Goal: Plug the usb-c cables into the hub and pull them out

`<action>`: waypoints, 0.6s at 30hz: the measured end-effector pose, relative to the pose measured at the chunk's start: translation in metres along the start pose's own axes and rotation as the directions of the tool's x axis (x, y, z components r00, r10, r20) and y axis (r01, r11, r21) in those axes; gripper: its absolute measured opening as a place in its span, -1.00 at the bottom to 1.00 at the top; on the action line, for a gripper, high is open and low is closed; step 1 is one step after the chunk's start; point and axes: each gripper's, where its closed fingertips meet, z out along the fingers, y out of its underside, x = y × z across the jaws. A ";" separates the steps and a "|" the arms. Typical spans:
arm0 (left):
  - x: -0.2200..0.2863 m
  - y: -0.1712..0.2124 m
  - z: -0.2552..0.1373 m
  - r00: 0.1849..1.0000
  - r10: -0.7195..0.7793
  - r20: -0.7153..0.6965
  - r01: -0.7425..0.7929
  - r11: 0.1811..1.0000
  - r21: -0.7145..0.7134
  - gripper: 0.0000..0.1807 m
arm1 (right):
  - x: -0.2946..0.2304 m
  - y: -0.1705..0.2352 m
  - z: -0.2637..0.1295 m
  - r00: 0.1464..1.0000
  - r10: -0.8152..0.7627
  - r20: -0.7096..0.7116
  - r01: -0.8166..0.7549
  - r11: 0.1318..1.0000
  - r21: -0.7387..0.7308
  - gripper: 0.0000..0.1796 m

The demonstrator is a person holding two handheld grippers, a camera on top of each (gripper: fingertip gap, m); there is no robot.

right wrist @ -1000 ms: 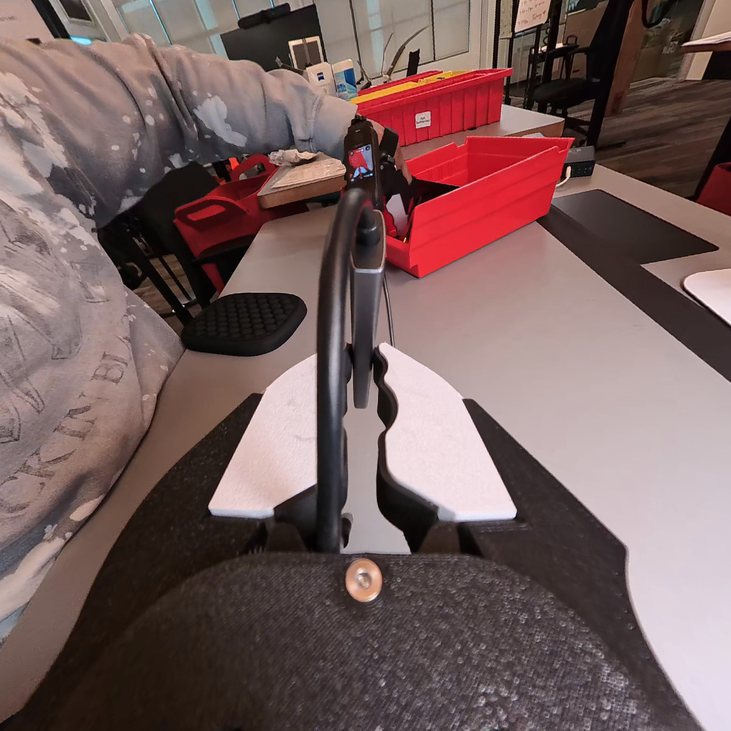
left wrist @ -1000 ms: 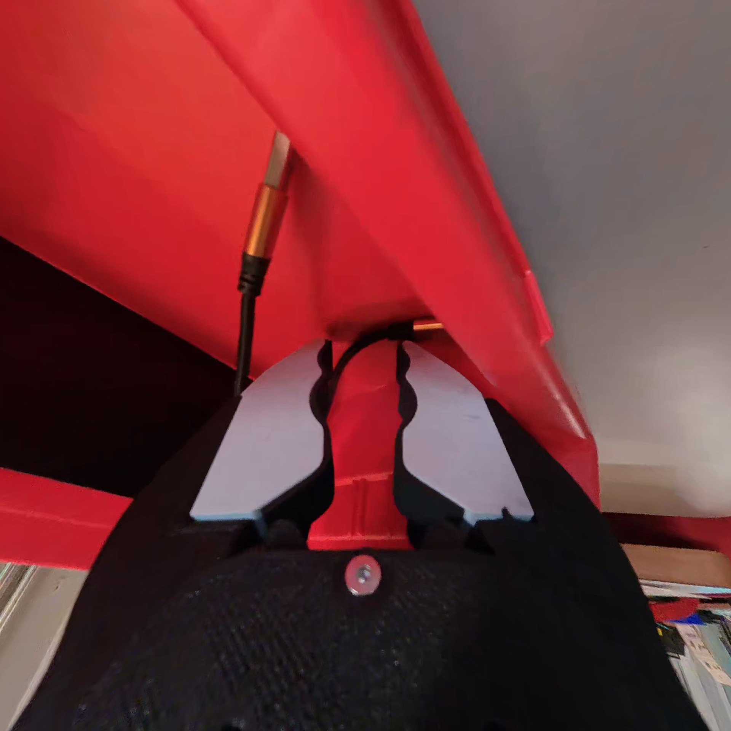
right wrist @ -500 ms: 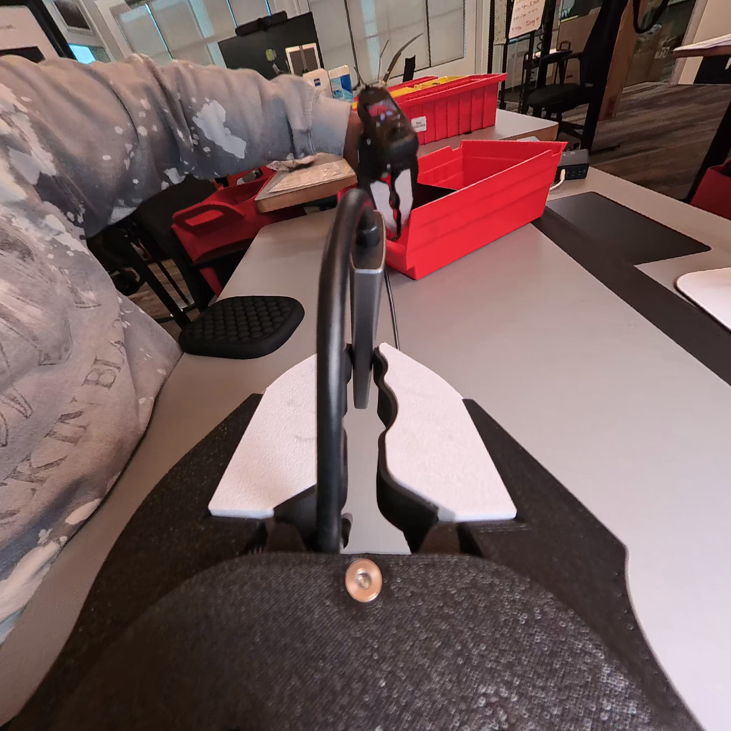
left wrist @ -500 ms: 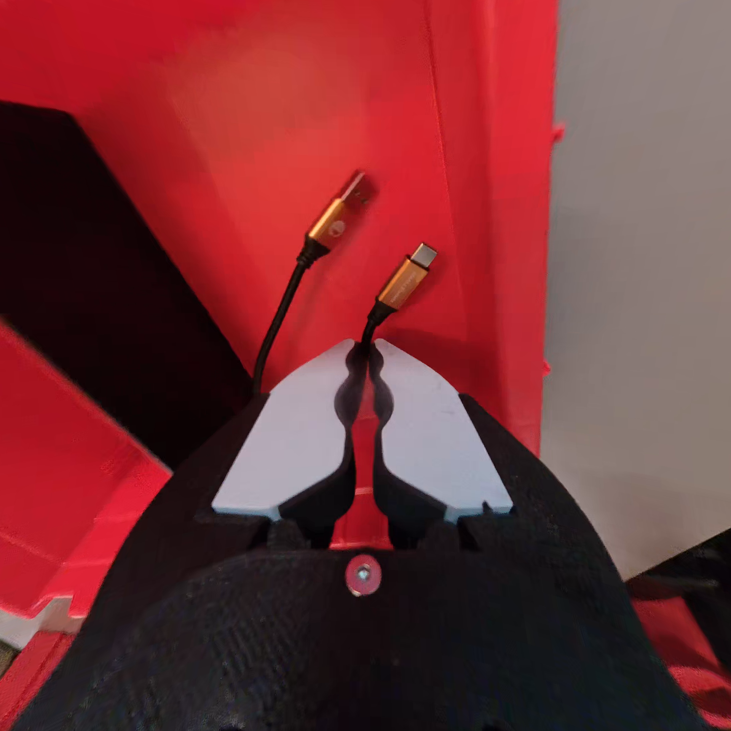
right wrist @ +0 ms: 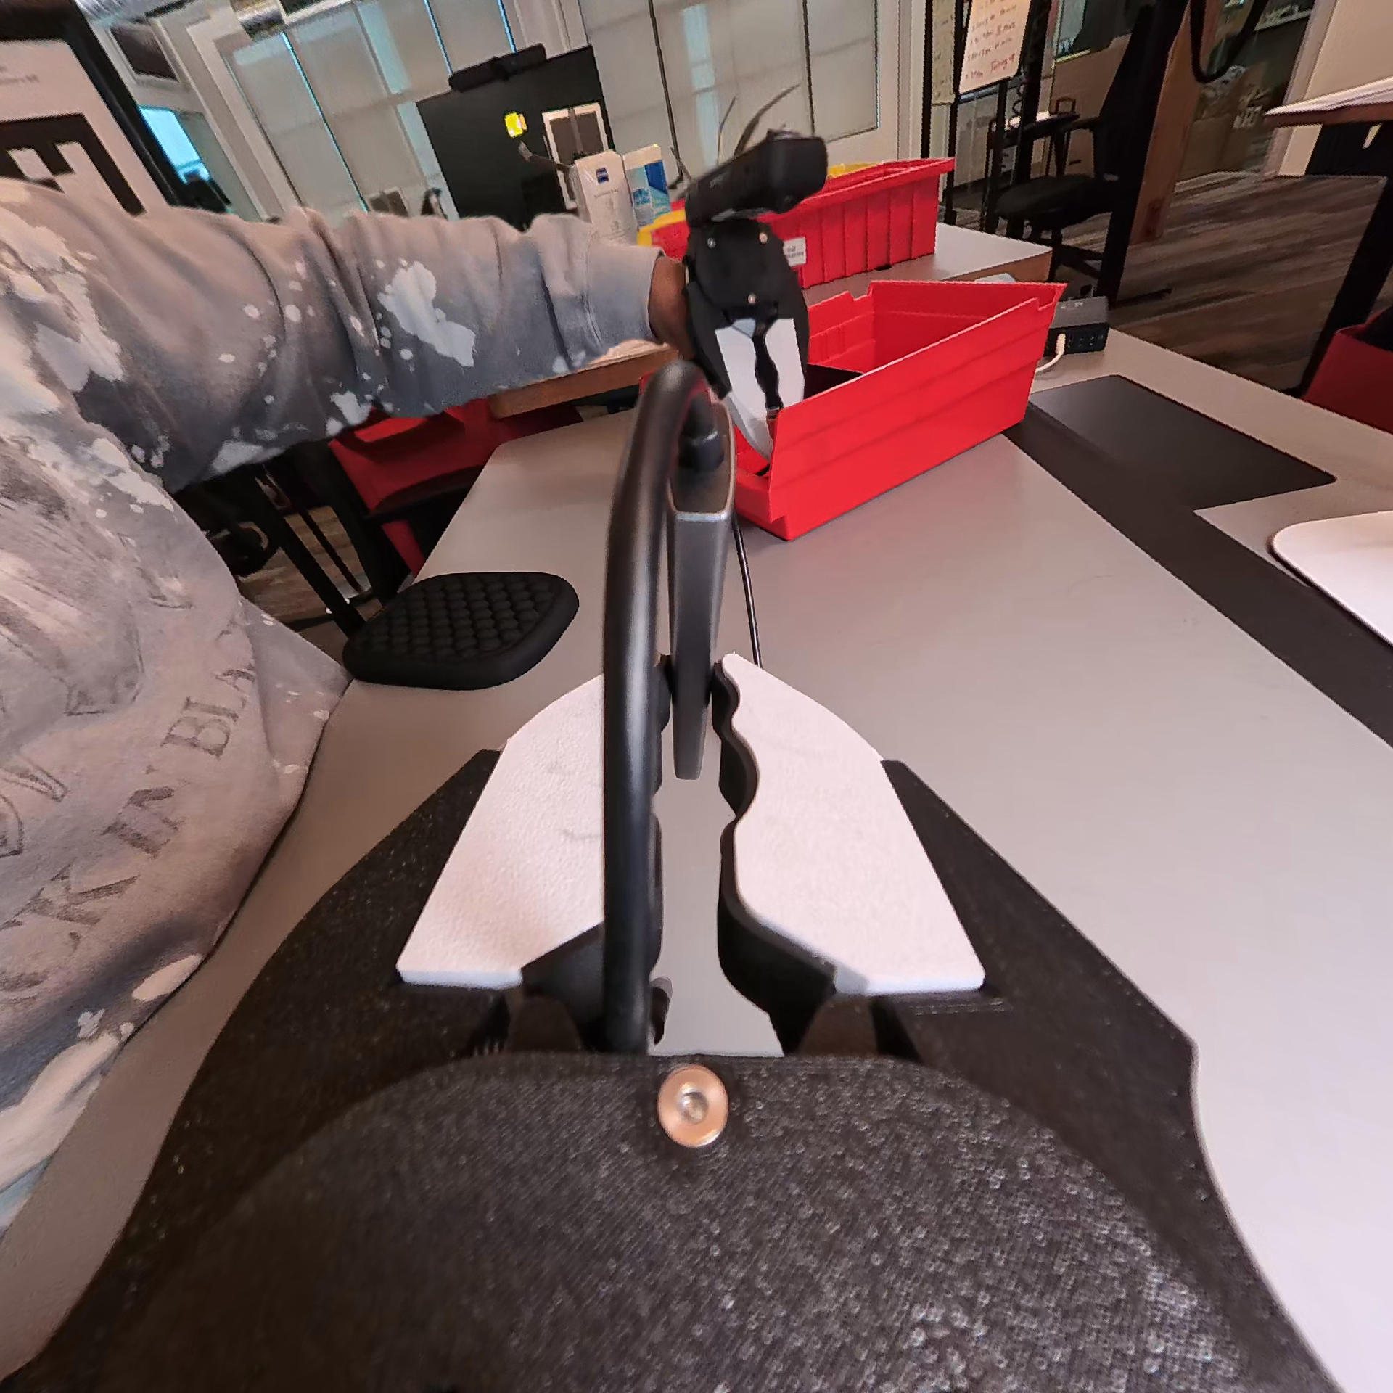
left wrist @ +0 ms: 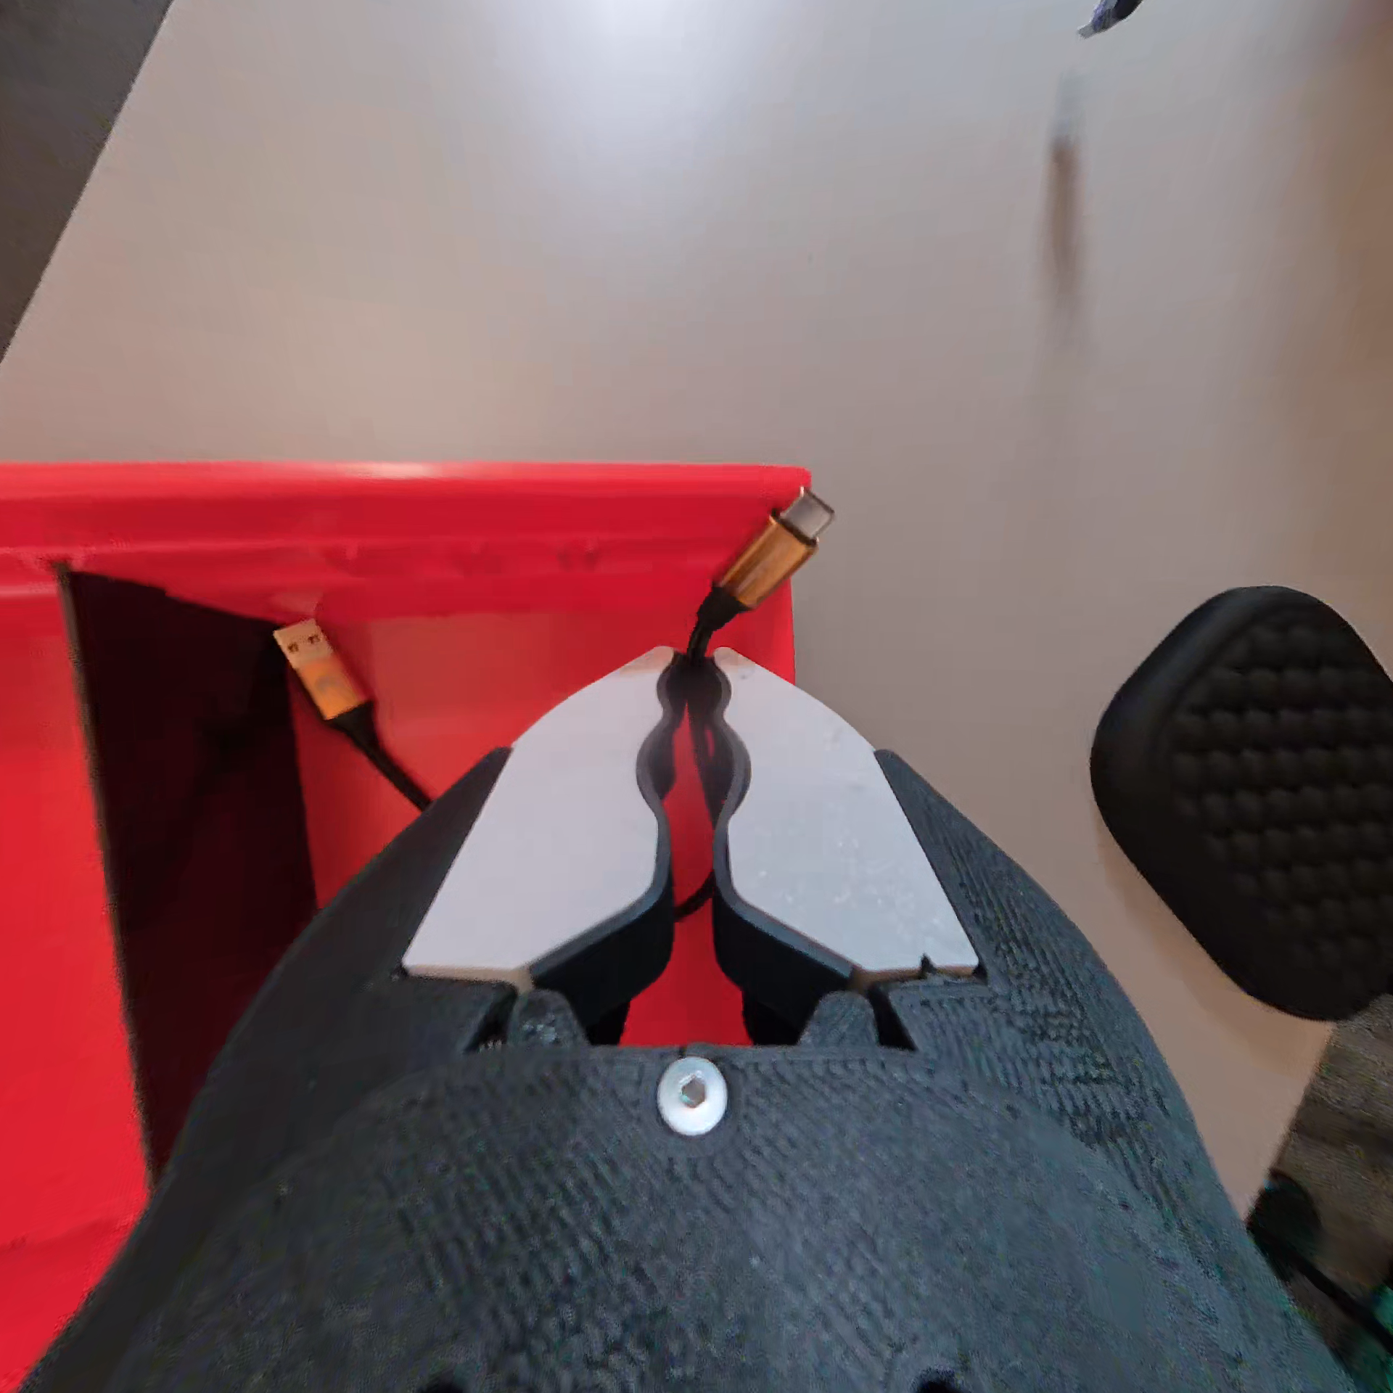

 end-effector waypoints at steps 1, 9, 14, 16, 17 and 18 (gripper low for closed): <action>0.001 -0.002 0.003 1.000 0.007 0.000 -0.007 1.000 0.023 -0.94 | 0.000 0.000 0.000 1.000 -0.001 0.000 0.001 1.000 0.001 -0.89; 0.011 -0.008 0.010 0.999 0.048 0.013 -0.049 0.981 0.188 -0.80 | 0.002 0.004 0.001 1.000 0.011 0.003 -0.011 1.000 -0.006 -0.89; 0.014 -0.013 0.012 0.983 0.112 0.148 -0.146 0.959 0.242 -0.82 | 0.002 0.007 0.003 1.000 0.016 0.004 -0.015 1.000 -0.016 -0.89; 0.012 -0.015 0.011 0.954 0.148 0.261 -0.215 0.944 0.249 -0.83 | 0.002 0.006 0.004 1.000 0.013 0.003 -0.013 1.000 -0.014 -0.89; 0.012 -0.016 0.010 0.931 0.169 0.324 -0.257 0.934 0.250 -0.82 | 0.001 0.005 0.003 1.000 0.012 0.003 -0.012 1.000 -0.012 -0.89; 0.011 -0.016 0.008 0.901 0.186 0.392 -0.298 0.922 0.248 -0.83 | 0.001 0.005 0.003 1.000 0.012 0.004 -0.012 1.000 -0.010 -0.89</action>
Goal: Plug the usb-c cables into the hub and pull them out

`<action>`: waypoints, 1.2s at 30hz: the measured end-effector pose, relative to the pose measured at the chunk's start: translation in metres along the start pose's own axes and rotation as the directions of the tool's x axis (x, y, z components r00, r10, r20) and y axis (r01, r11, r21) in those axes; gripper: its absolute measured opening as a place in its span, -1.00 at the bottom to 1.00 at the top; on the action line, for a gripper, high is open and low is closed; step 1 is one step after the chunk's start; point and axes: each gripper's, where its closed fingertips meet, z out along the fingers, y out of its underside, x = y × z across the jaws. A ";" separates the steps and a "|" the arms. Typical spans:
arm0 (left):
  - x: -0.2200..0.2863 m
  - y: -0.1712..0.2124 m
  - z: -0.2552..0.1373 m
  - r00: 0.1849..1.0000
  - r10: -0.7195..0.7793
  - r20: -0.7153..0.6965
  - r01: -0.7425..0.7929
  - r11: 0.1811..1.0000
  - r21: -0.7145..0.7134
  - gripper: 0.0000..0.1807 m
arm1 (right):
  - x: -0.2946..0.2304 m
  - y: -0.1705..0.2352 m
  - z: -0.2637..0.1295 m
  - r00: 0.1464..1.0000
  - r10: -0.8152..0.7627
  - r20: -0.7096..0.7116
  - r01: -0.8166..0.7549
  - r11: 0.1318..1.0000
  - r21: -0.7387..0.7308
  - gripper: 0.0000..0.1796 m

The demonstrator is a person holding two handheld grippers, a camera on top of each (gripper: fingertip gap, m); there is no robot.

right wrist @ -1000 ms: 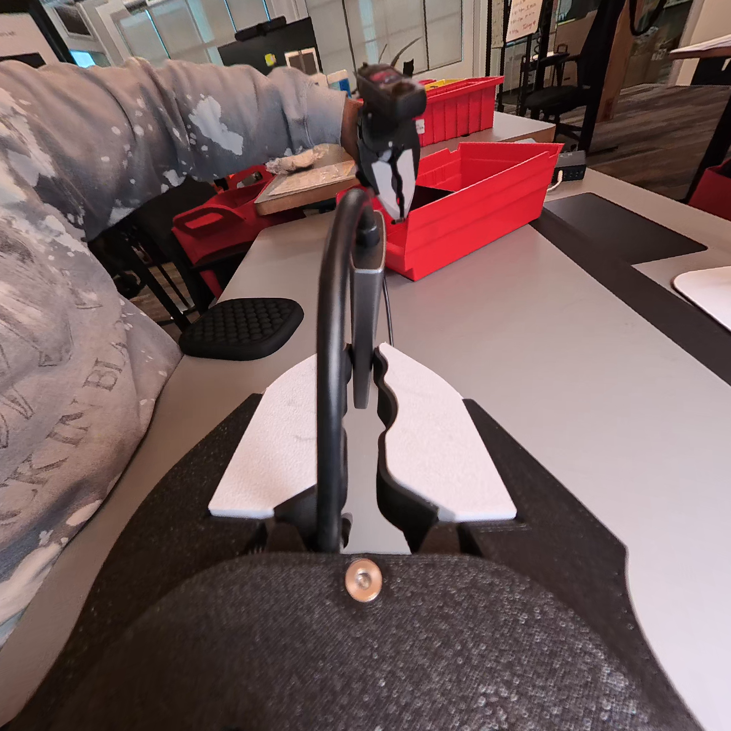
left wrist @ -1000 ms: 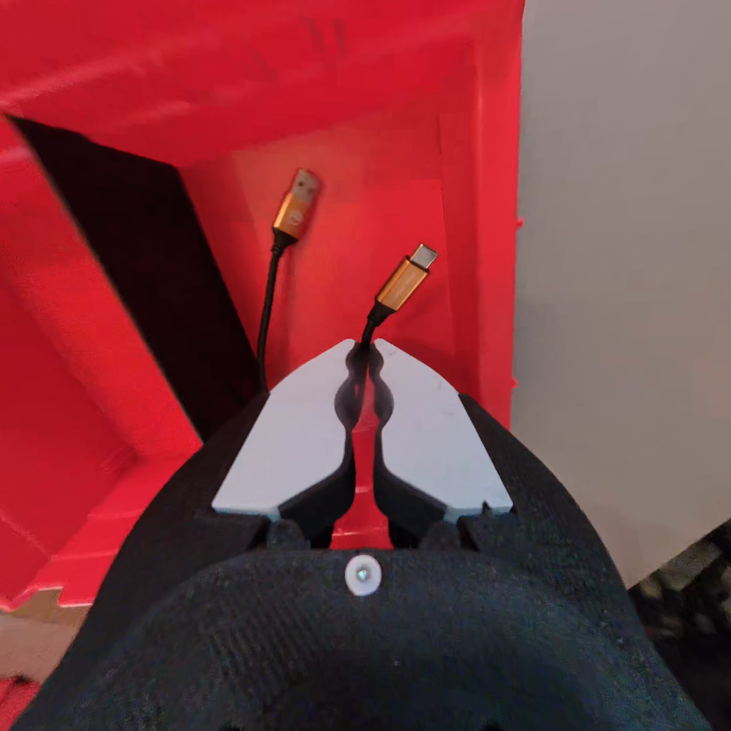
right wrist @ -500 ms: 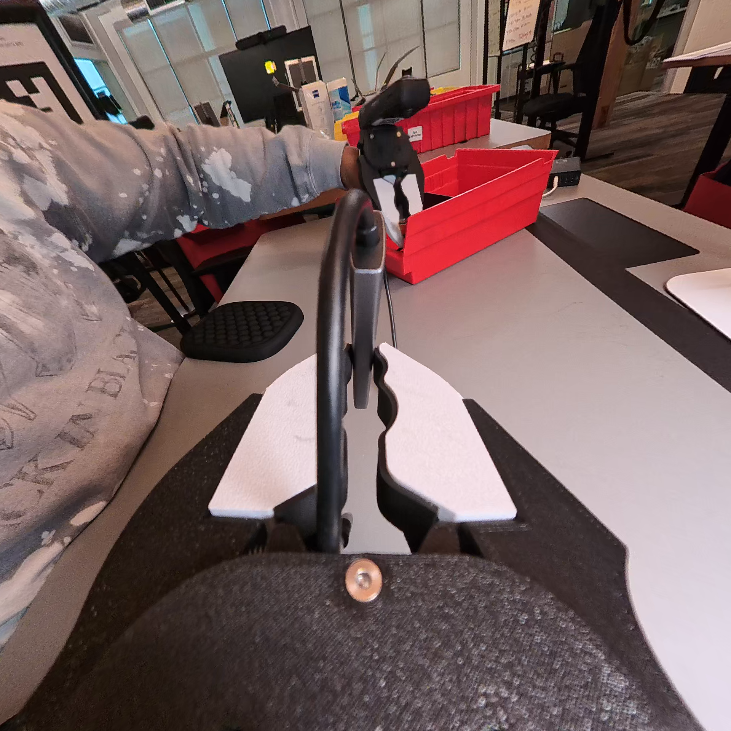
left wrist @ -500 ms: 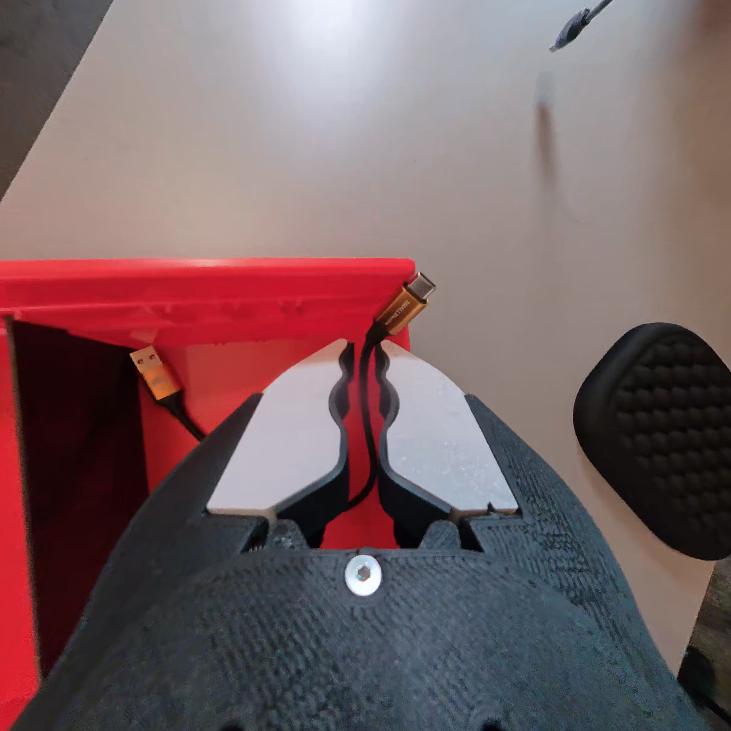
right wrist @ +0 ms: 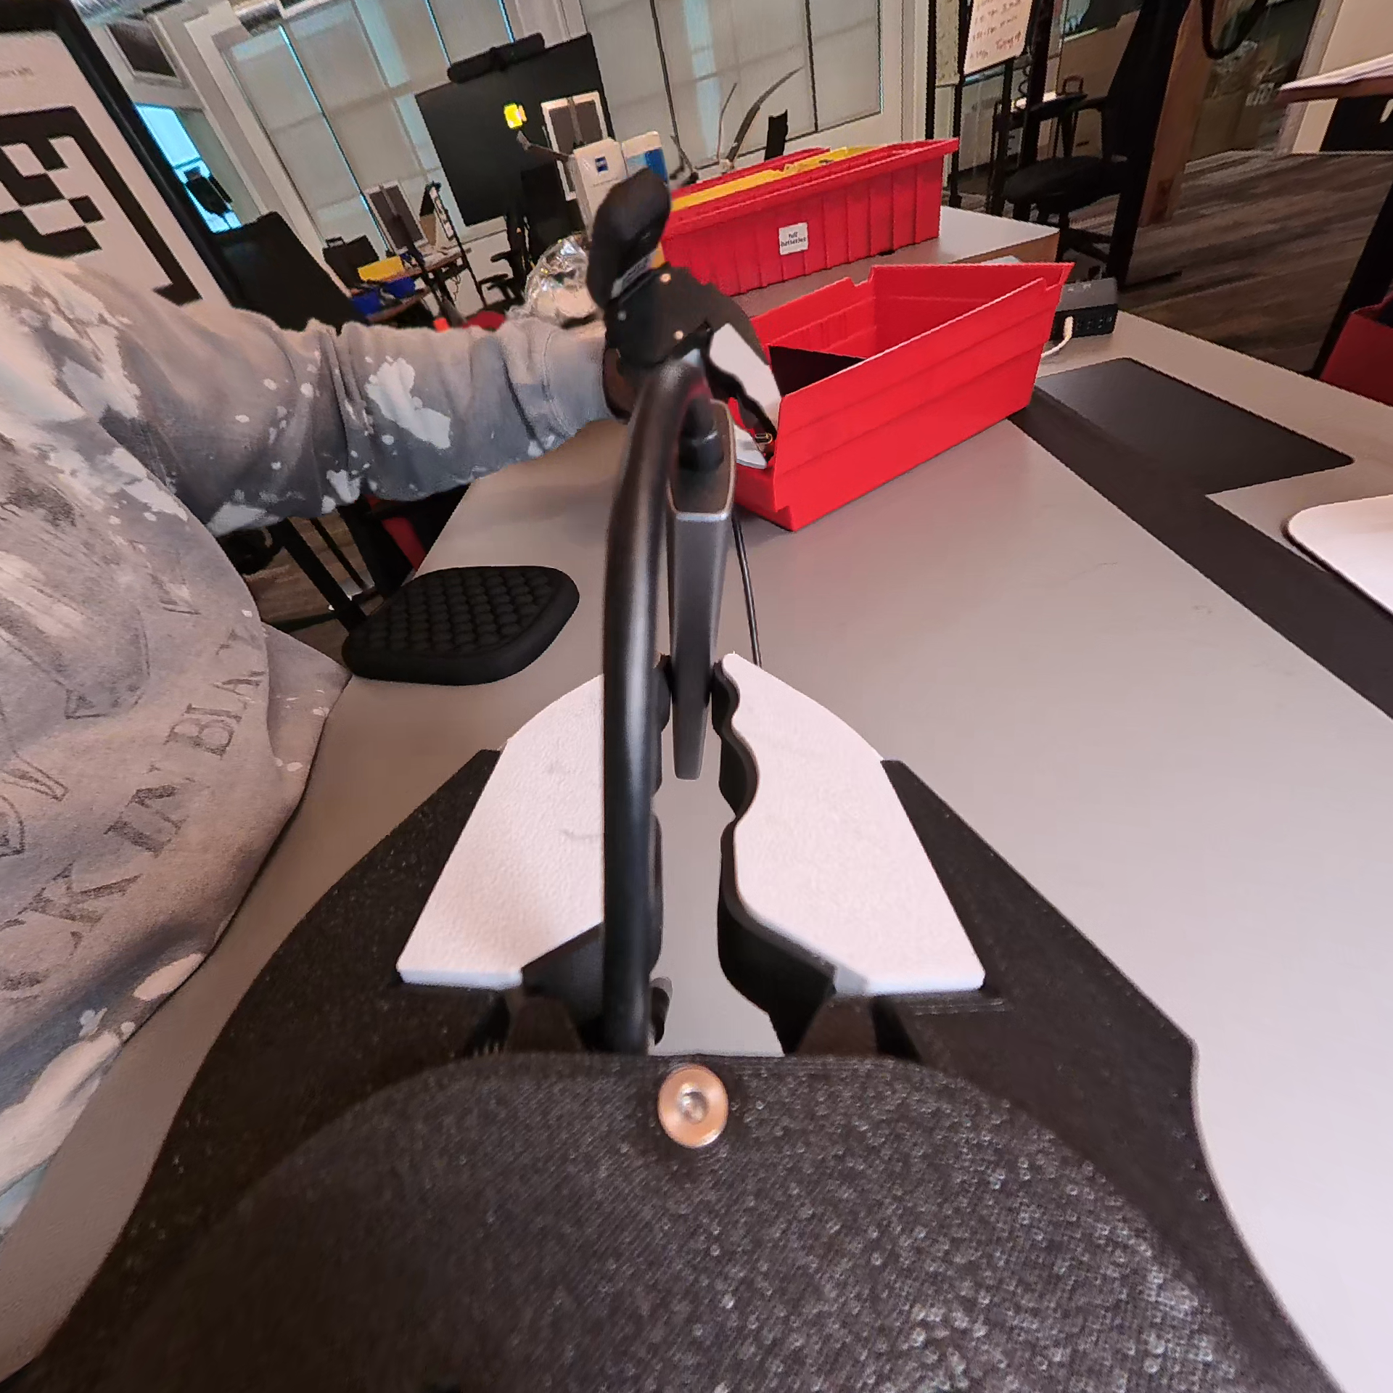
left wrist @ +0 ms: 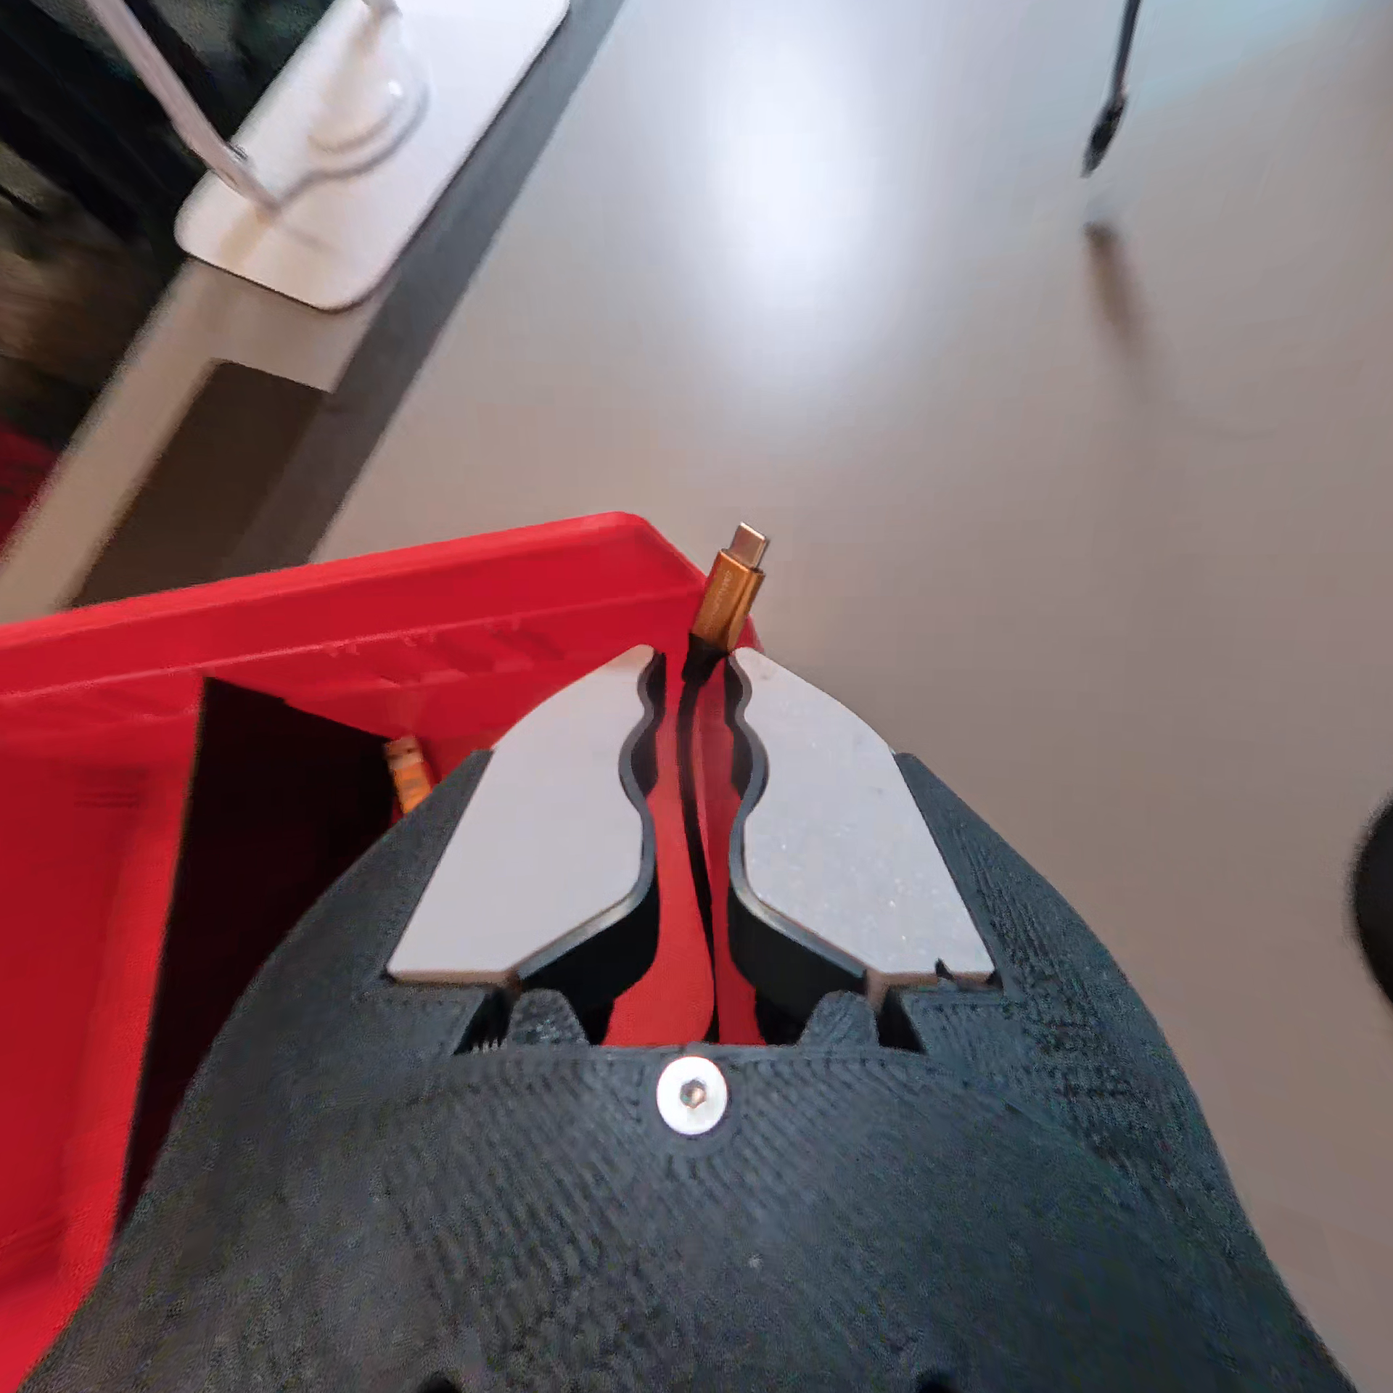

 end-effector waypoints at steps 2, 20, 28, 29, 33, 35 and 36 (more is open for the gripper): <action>-0.003 0.000 -0.002 0.990 0.071 0.123 -0.073 0.997 0.013 -0.85 | 0.000 0.000 0.000 1.000 0.002 0.000 -0.002 1.000 0.002 -0.89; -0.020 -0.041 -0.055 0.976 -0.134 0.170 0.116 0.987 0.112 -0.90 | -0.004 -0.006 -0.002 1.000 -0.027 -0.007 0.027 1.000 0.005 -0.89; 0.019 -0.159 -0.105 0.959 -0.166 -0.229 0.224 0.940 0.256 -0.91 | -0.015 -0.005 0.003 0.998 -0.061 0.022 0.062 0.997 -0.040 -0.89; 0.031 -0.170 -0.100 0.946 -0.154 -0.286 0.230 0.940 0.252 -0.91 | -0.017 -0.004 0.004 0.997 -0.070 0.026 0.071 0.996 -0.054 -0.89; 0.097 -0.192 -0.059 0.848 -0.116 -0.517 0.206 0.971 0.119 -0.91 | -0.029 0.007 0.007 0.993 -0.102 0.063 0.111 0.982 -0.152 -0.89; 0.133 -0.188 -0.032 0.781 -0.119 -0.612 0.158 0.987 0.009 -0.90 | -0.038 0.016 0.008 0.988 -0.111 0.104 0.131 0.968 -0.214 -0.89; 0.149 -0.185 -0.021 0.747 -0.130 -0.652 0.132 0.990 -0.046 -0.90 | -0.043 0.020 0.009 0.986 -0.112 0.127 0.141 0.960 -0.244 -0.90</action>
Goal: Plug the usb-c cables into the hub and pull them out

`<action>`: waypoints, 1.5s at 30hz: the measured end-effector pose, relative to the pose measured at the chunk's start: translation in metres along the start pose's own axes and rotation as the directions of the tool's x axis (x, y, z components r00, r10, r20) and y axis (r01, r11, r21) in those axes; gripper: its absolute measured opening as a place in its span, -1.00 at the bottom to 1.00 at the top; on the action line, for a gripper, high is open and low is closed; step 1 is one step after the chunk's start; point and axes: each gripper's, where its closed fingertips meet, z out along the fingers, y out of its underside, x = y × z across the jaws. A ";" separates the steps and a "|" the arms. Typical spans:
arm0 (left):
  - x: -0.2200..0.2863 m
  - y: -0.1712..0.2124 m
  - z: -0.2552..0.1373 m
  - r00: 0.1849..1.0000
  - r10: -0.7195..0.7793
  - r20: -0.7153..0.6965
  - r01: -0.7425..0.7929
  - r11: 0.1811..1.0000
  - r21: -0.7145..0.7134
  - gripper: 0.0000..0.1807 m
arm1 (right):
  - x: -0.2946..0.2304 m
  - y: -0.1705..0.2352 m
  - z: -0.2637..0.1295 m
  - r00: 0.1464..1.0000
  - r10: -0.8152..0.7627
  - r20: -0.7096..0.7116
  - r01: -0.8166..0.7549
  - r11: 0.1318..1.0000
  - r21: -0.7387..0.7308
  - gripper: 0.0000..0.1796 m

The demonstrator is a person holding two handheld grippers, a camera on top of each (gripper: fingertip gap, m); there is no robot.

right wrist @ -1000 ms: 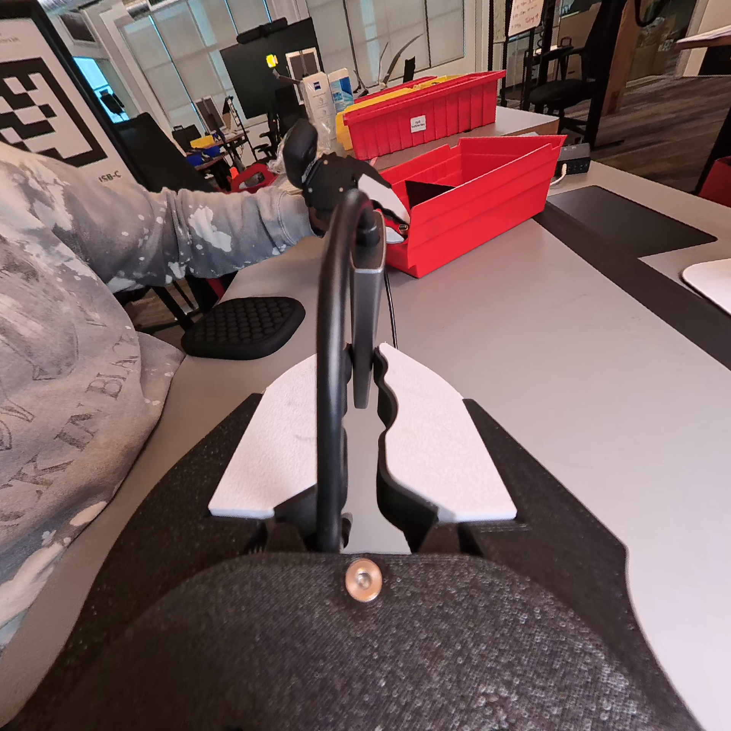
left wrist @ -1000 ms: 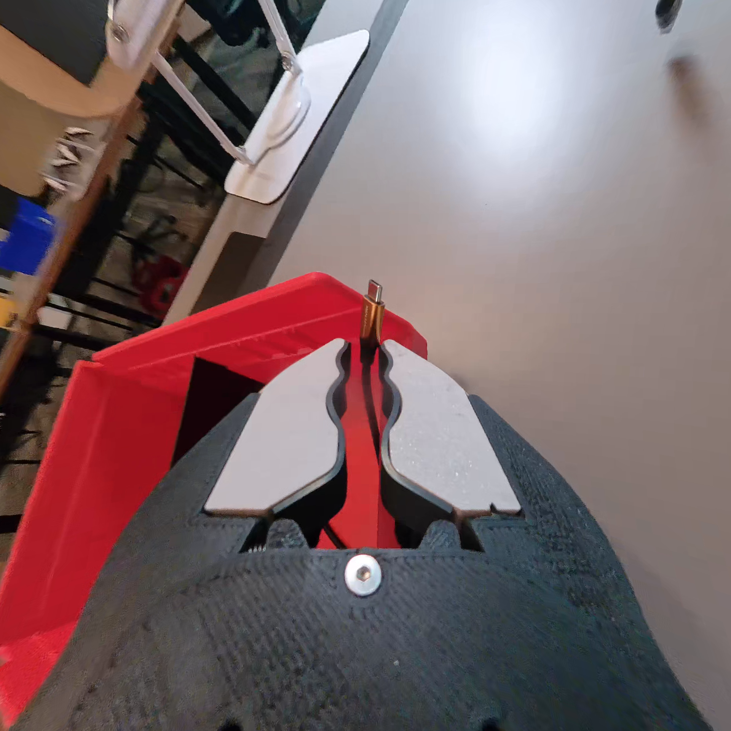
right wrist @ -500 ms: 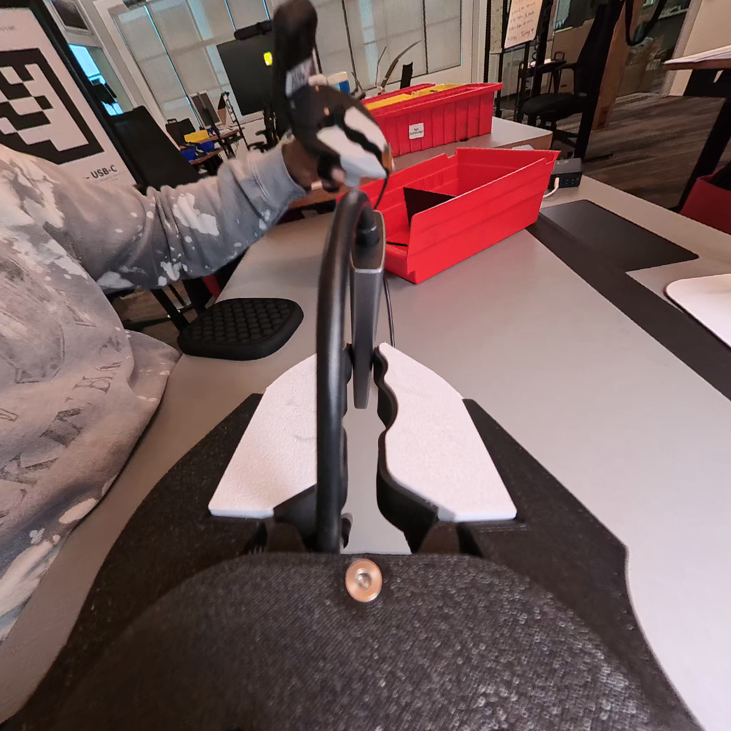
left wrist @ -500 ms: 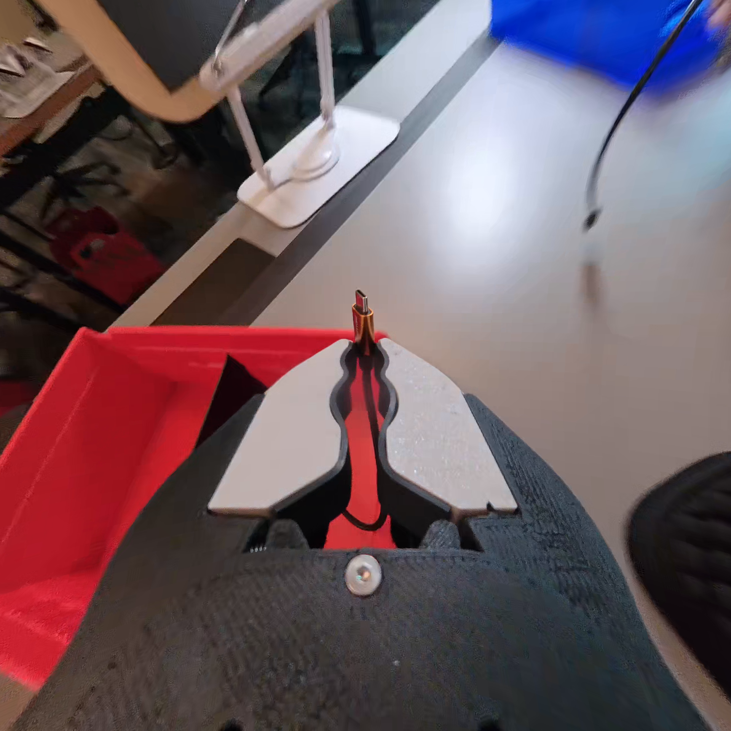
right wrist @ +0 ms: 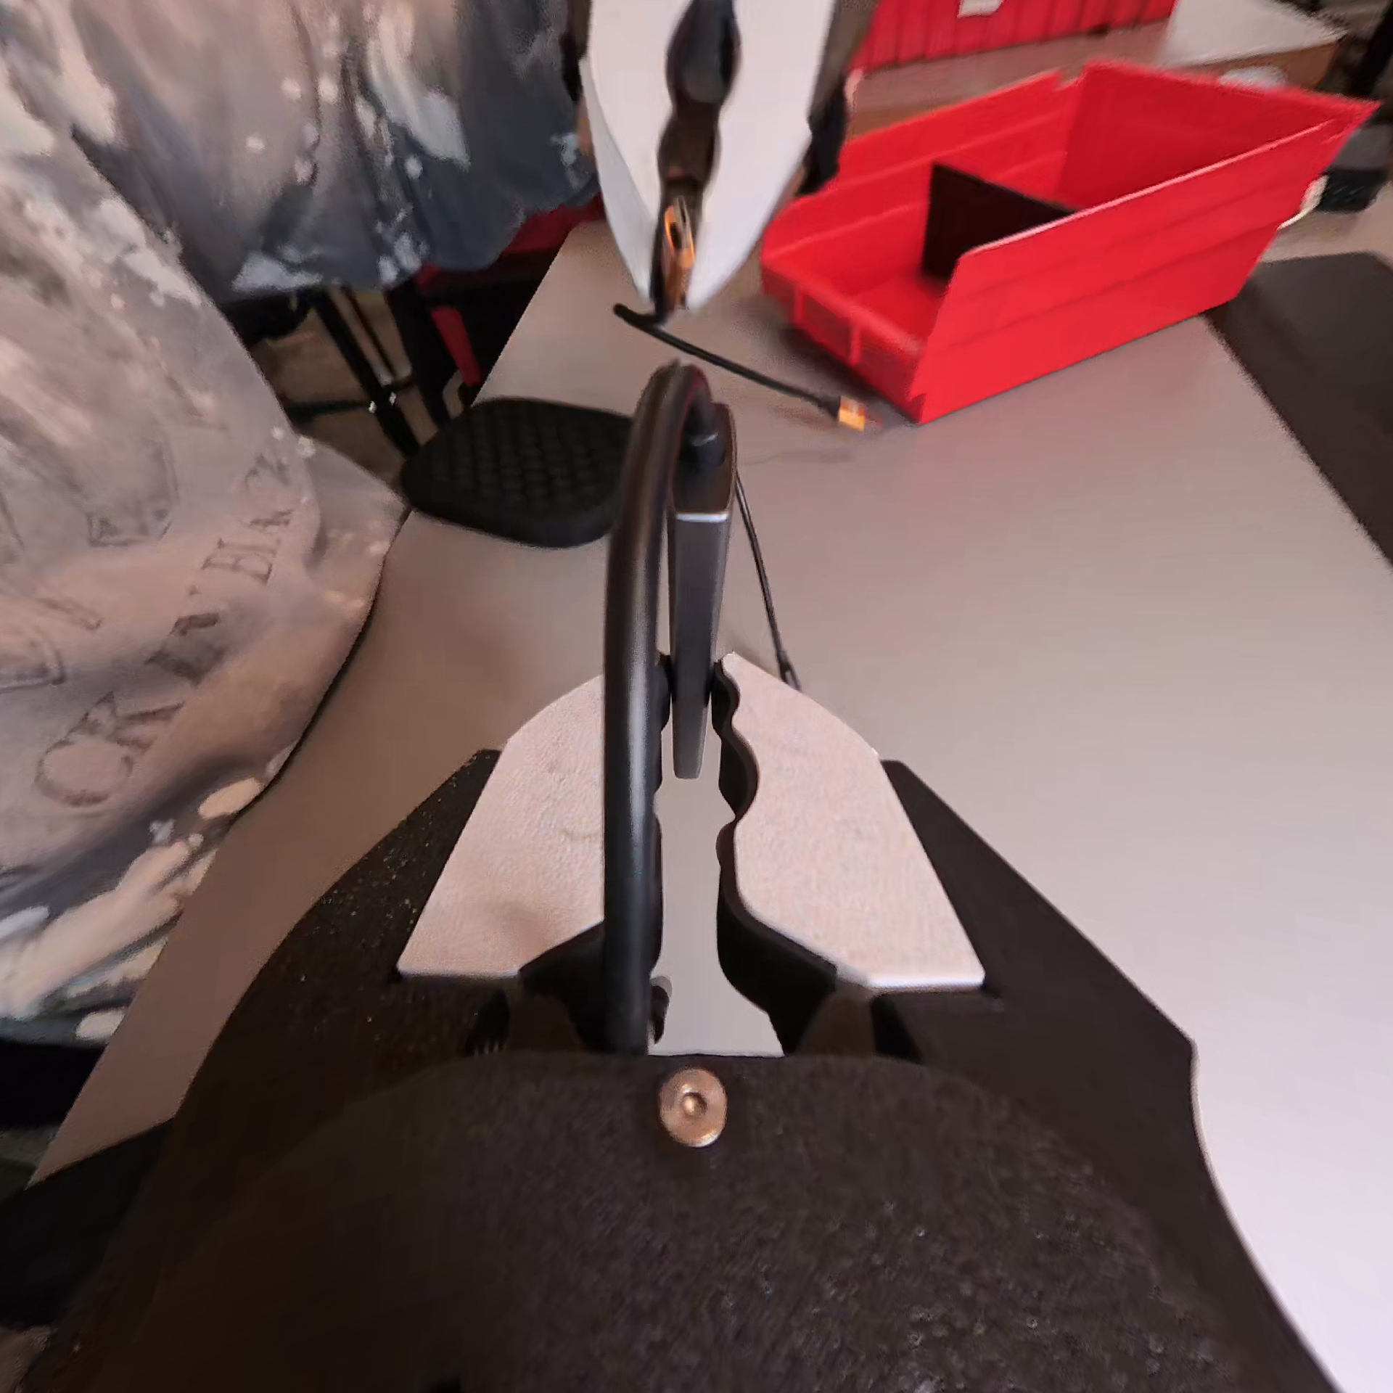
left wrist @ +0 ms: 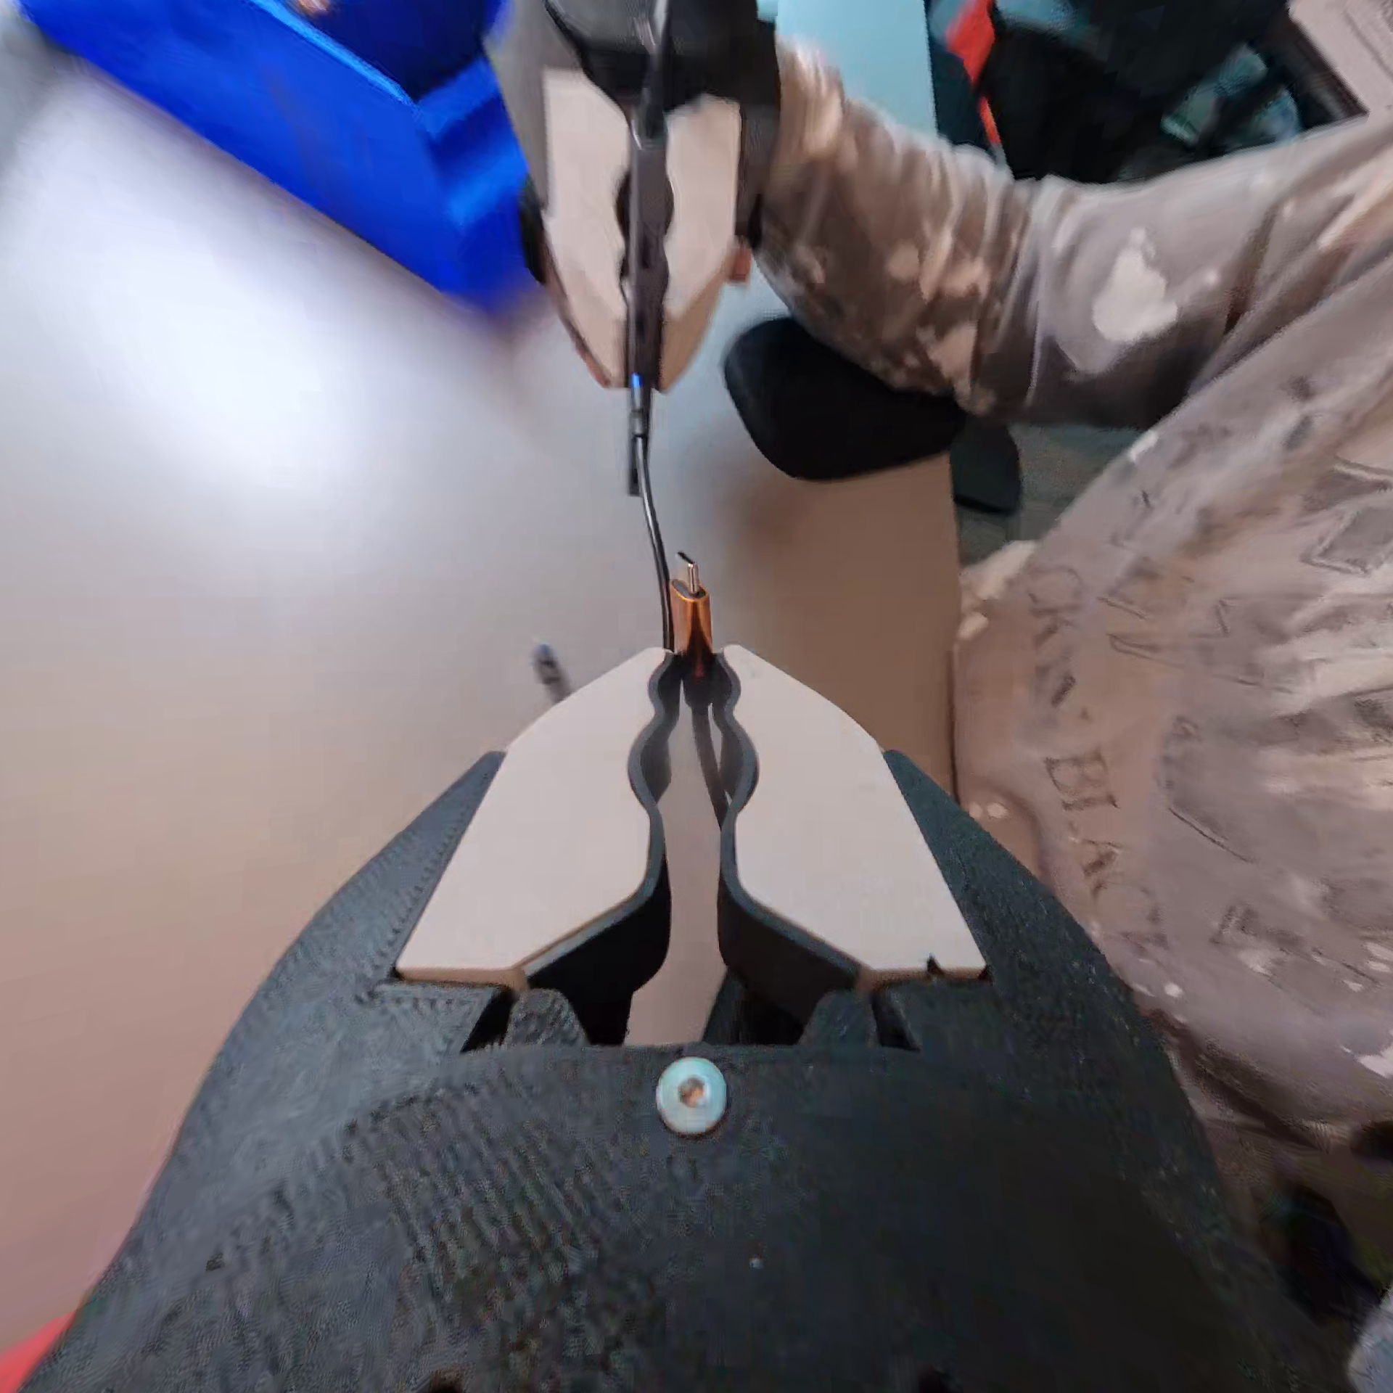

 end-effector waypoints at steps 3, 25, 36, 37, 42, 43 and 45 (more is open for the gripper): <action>0.012 0.010 0.042 0.992 -0.036 -0.122 0.018 0.989 -0.145 -0.91 | -0.015 0.009 0.006 0.998 -0.007 0.062 0.013 0.996 -0.088 -0.89; 0.023 0.033 0.104 0.948 -0.184 -0.260 0.040 0.878 -0.476 -0.91 | -0.038 0.045 0.043 0.986 -0.117 0.118 0.155 0.904 -0.398 -0.90; 0.021 0.029 0.098 0.951 -0.199 -0.238 0.060 0.872 -0.485 -0.91 | -0.041 0.046 0.044 0.982 -0.132 0.133 0.175 0.899 -0.402 -0.90; 0.020 0.028 0.098 0.951 -0.202 -0.235 0.066 0.874 -0.481 -0.91 | -0.040 0.046 0.044 0.983 -0.130 0.129 0.172 0.901 -0.398 -0.90; 0.016 0.023 0.096 0.951 -0.226 -0.209 0.116 0.892 -0.437 -0.91 | -0.037 0.043 0.041 0.987 -0.122 0.105 0.154 0.910 -0.386 -0.90; 0.015 0.022 0.096 0.954 -0.222 -0.202 0.117 0.895 -0.430 -0.91 | -0.037 0.043 0.041 0.988 -0.117 0.105 0.149 0.911 -0.384 -0.90; 0.014 0.020 0.095 0.962 -0.204 -0.181 0.115 0.906 -0.407 -0.91 | -0.036 0.042 0.040 0.989 -0.097 0.110 0.130 0.923 -0.363 -0.90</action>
